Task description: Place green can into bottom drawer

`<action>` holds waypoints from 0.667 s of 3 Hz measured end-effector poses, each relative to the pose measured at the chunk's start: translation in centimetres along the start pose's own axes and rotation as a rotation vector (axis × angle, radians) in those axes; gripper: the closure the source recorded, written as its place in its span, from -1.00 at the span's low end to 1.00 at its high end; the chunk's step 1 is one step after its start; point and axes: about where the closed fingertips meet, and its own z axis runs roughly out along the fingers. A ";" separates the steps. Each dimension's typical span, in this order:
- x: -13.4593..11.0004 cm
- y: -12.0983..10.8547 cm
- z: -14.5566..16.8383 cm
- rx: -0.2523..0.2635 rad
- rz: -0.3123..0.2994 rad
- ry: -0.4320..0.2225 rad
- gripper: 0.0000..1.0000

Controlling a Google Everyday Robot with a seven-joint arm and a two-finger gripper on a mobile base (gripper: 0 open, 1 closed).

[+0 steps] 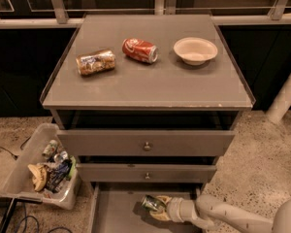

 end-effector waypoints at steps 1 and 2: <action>1.6 0.3 1.6 -0.029 0.001 -0.076 1.00; 2.9 -0.1 2.3 -0.046 -0.013 -0.111 1.00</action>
Offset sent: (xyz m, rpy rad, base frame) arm 0.0057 -0.0072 -0.0537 0.1444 -0.0491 0.0589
